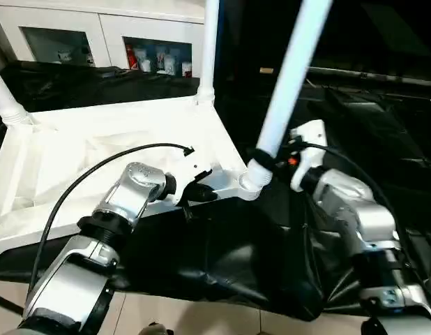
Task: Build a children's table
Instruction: Insert table leg to table base
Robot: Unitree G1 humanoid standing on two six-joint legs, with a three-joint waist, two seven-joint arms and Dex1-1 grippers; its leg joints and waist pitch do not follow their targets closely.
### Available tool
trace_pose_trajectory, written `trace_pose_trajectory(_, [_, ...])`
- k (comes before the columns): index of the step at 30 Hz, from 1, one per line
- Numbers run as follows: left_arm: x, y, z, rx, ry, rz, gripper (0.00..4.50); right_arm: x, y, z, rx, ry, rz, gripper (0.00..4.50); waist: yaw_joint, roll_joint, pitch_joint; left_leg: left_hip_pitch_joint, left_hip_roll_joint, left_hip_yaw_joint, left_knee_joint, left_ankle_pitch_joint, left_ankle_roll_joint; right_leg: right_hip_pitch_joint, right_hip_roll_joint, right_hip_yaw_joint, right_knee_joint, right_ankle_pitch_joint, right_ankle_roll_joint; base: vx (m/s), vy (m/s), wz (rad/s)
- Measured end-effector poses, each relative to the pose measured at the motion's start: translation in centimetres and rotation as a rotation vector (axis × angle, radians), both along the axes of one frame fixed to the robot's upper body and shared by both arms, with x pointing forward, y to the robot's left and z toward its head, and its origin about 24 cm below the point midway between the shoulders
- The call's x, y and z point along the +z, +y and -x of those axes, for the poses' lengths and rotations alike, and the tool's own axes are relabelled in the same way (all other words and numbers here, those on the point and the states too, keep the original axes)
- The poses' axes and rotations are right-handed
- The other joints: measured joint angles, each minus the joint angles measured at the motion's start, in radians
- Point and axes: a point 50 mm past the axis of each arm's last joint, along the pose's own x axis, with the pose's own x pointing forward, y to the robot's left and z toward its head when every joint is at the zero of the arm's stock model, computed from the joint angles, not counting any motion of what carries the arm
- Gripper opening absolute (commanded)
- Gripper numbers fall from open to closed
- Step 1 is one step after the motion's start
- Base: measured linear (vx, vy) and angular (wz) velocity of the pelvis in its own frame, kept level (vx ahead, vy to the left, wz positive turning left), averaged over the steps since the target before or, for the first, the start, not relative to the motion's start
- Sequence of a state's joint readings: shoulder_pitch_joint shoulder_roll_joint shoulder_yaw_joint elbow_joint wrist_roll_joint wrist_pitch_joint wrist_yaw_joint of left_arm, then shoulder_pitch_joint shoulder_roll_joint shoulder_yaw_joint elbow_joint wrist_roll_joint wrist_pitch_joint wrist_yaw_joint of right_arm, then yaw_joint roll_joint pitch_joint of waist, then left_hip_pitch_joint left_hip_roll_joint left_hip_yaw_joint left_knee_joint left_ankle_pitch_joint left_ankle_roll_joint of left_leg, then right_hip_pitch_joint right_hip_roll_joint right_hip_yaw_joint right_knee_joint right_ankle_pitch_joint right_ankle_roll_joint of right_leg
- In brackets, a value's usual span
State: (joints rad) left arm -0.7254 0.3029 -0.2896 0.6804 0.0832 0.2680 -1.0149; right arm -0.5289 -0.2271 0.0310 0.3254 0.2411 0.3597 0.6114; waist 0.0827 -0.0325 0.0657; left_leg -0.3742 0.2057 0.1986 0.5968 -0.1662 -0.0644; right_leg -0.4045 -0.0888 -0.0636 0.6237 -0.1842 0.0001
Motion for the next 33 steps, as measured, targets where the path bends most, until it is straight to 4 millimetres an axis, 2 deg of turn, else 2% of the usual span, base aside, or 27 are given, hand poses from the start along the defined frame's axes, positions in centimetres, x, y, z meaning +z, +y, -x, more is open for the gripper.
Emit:
trace_pose_trajectory(12, [0.0,-0.1,0.2,-0.007,-0.018,0.013,0.0,-0.7,0.8,-0.9,0.005,0.023,0.011,1.87,0.0,0.0,0.0,0.0,0.0,0.002,-0.006,0.0,0.0,0.0,0.0,0.0,-0.005,0.0,0.0,0.0,0.0,0.0])
trace_pose_trajectory(20, [-0.1,0.1,0.6,-0.011,-0.025,0.025,0.0,-0.9,0.9,-1.4,0.028,0.05,-0.023,1.87,-0.01,0.001,-0.001,0.001,0.0,0.002,-0.007,0.0,0.0,0.0,0.0,0.0,-0.005,0.0,0.0,0.0,0.0,0.0])
trace_pose_trajectory(28, [-0.2,0.2,0.6,-0.003,-0.033,0.027,0.0,-1.8,0.3,-1.5,-0.008,0.081,-0.134,1.87,-0.012,0.003,-0.002,0.002,0.0,0.002,-0.007,0.0,0.0,0.001,0.0,0.0,-0.006,0.0,0.0,0.0,0.0,0.0])
trace_pose_trajectory(33, [-0.3,0.2,0.6,0.002,-0.04,0.027,0.0,-2.9,-0.2,-0.8,-0.059,0.071,-0.223,1.87,-0.005,0.004,-0.003,0.002,-0.001,0.002,-0.008,0.0,0.0,0.002,0.0,0.0,-0.007,0.0,0.0,0.0,0.0,0.0])
